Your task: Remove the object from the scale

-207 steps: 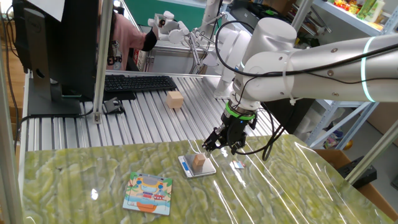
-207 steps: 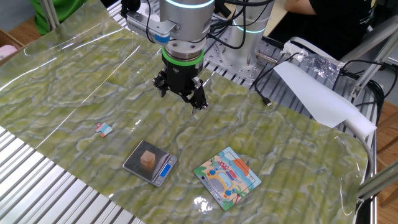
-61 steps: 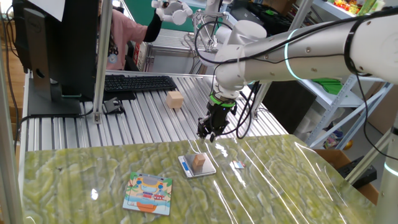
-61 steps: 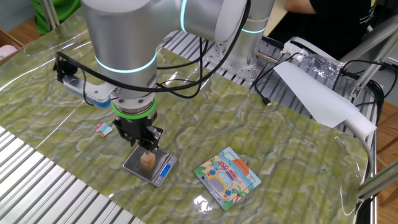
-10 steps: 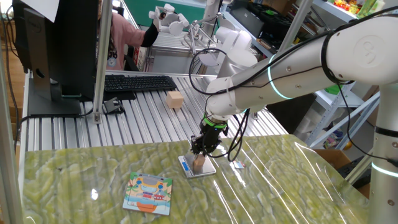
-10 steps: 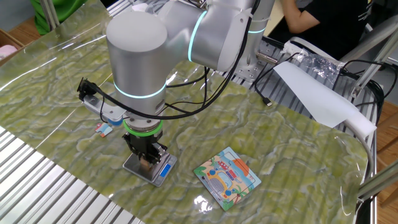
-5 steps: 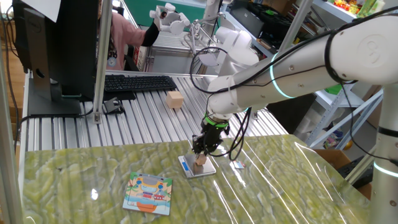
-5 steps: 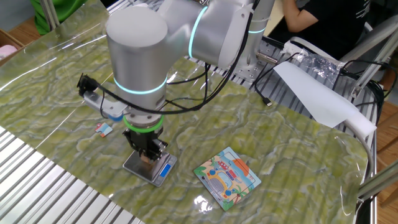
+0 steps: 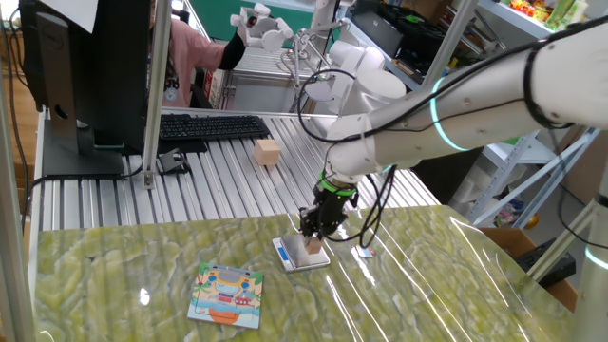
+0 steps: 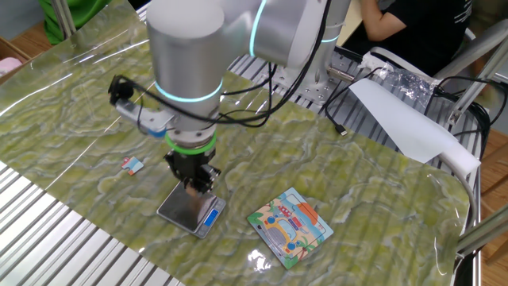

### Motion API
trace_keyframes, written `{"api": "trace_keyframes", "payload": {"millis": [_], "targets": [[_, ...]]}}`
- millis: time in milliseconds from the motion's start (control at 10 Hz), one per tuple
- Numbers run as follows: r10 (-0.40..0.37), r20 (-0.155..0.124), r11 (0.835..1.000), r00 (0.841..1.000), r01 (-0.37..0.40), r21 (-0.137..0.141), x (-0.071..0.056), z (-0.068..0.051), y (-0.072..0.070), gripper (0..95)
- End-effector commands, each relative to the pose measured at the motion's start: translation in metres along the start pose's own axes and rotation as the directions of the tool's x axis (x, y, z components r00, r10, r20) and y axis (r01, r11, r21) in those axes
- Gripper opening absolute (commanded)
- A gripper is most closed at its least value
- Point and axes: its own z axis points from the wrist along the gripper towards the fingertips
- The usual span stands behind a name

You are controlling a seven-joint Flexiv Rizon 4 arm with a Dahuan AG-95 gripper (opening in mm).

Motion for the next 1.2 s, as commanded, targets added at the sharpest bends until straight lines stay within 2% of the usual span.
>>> {"api": "trace_keyframes", "payload": {"millis": [100,200,400,700,1200], "targets": [[0.013,-0.002,1.0,1.0,-0.013,0.002,0.017,-0.003,0.009,0.0],[0.014,-0.003,1.0,1.0,-0.014,0.002,0.023,-0.005,0.012,0.0],[0.032,-0.006,0.999,0.999,-0.032,0.001,0.045,-0.008,0.02,0.0],[0.074,-0.002,0.997,0.997,-0.074,0.002,0.069,-0.007,0.033,0.0],[0.091,-0.009,0.996,0.996,-0.091,-0.001,0.093,-0.006,0.044,0.0]]}}
